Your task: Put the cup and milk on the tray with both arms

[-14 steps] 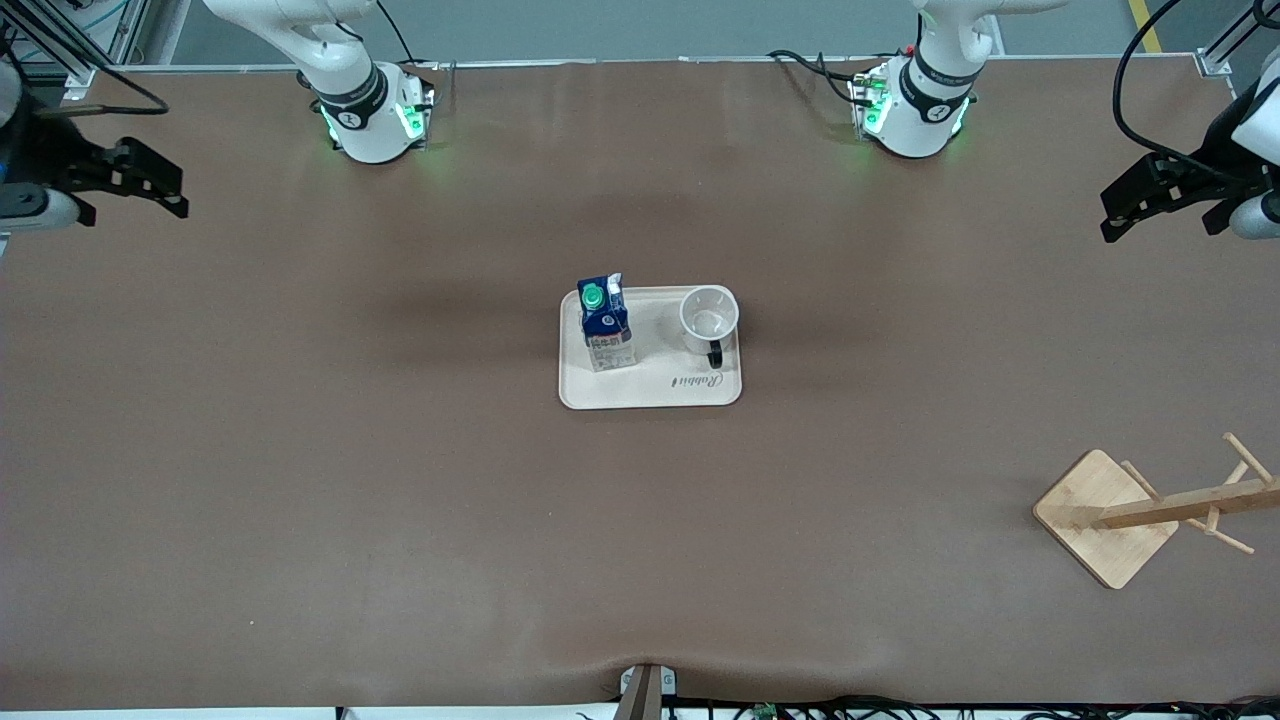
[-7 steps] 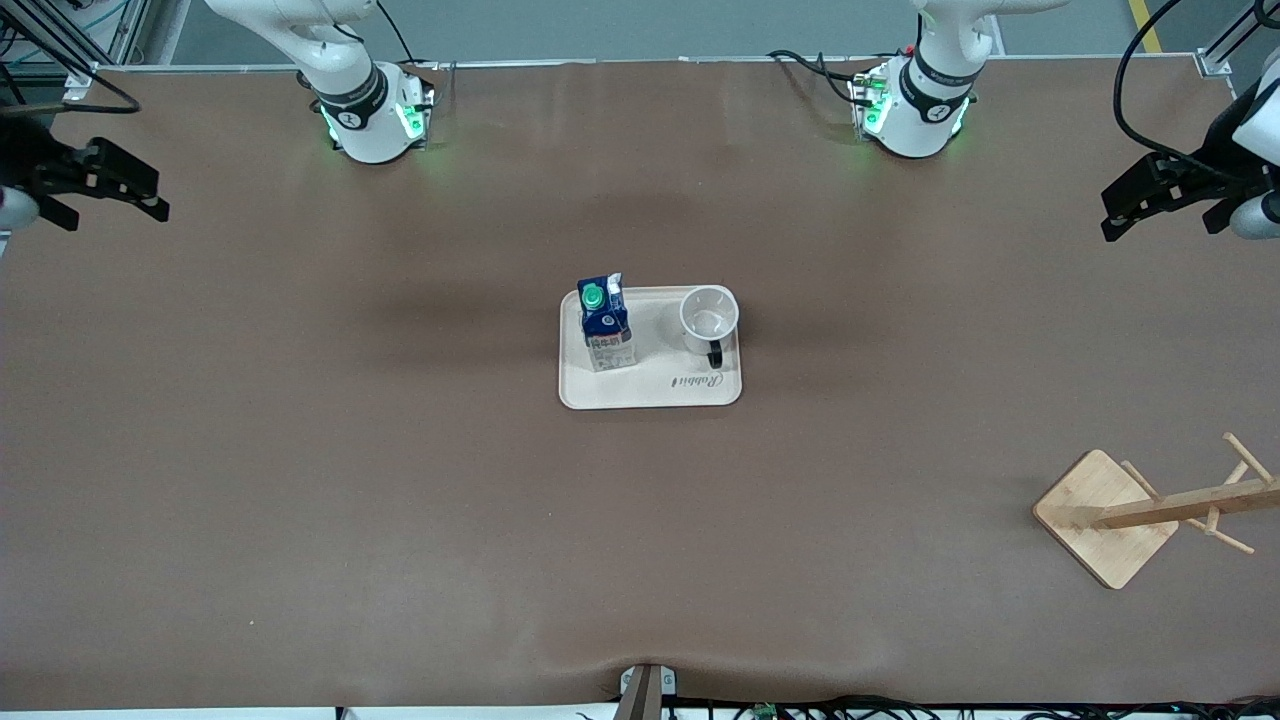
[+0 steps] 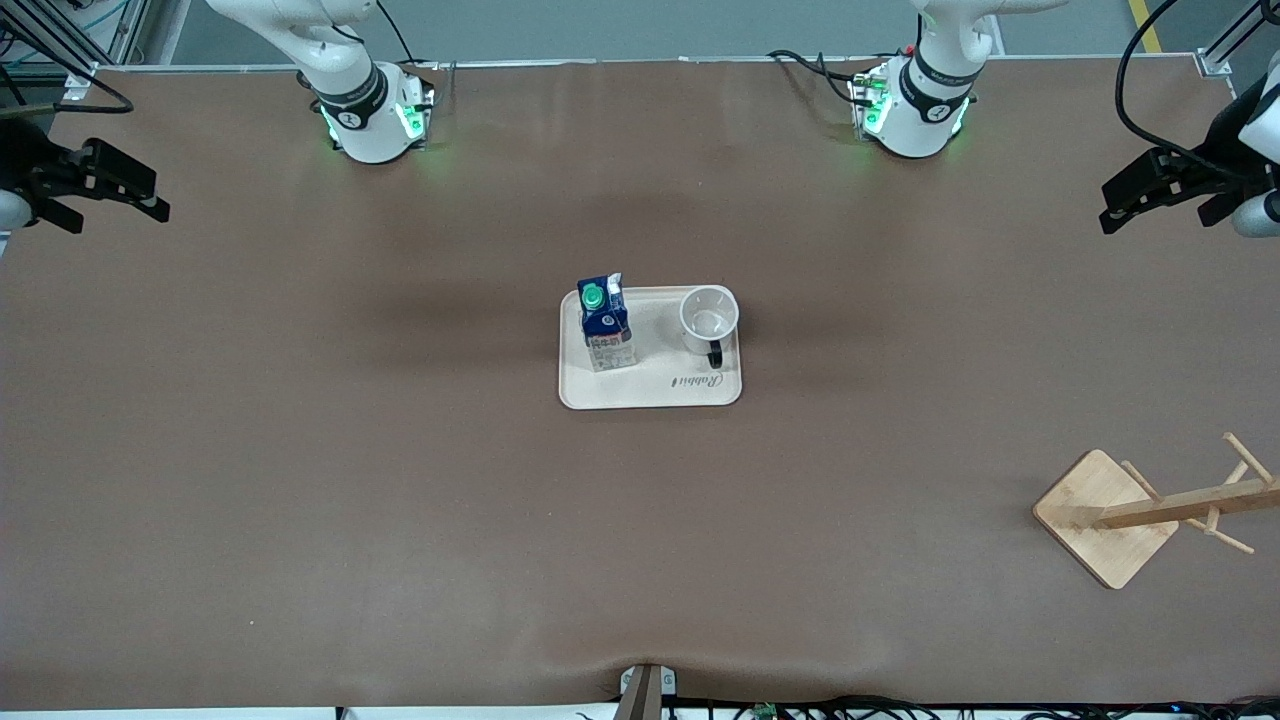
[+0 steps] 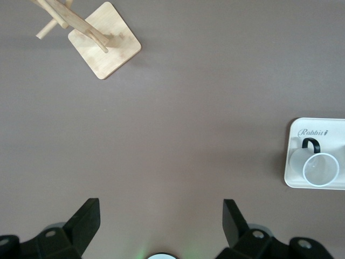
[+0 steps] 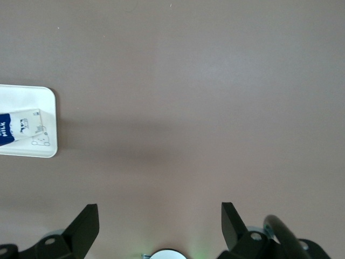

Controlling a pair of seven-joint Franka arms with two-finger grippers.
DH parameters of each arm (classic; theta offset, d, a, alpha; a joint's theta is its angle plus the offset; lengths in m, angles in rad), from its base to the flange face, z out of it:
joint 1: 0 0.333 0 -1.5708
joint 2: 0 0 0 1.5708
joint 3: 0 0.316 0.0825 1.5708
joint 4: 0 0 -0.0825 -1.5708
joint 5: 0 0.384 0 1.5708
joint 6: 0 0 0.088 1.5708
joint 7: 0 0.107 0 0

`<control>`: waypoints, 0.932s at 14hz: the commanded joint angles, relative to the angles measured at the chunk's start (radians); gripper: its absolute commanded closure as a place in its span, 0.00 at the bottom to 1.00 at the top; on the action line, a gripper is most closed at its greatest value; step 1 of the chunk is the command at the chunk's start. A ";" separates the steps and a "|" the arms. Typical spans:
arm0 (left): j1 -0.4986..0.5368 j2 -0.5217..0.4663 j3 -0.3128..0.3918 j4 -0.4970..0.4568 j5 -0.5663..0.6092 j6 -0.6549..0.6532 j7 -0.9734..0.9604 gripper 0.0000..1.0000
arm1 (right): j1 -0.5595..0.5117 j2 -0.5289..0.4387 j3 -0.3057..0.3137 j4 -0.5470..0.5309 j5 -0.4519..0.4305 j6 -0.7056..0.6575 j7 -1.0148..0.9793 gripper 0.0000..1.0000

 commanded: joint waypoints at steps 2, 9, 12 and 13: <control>0.005 -0.013 -0.008 -0.007 -0.019 -0.013 0.000 0.00 | 0.032 -0.007 0.001 0.003 -0.067 0.005 0.003 0.00; 0.000 0.001 -0.010 -0.001 -0.018 -0.013 -0.004 0.00 | 0.026 -0.005 -0.002 0.003 -0.050 0.007 0.006 0.00; -0.003 0.010 -0.010 0.014 -0.013 -0.013 -0.007 0.00 | 0.025 -0.004 -0.004 0.005 -0.050 0.005 0.006 0.00; -0.003 0.010 -0.010 0.014 -0.011 -0.013 -0.007 0.00 | 0.023 -0.004 -0.005 0.005 -0.050 0.005 0.006 0.00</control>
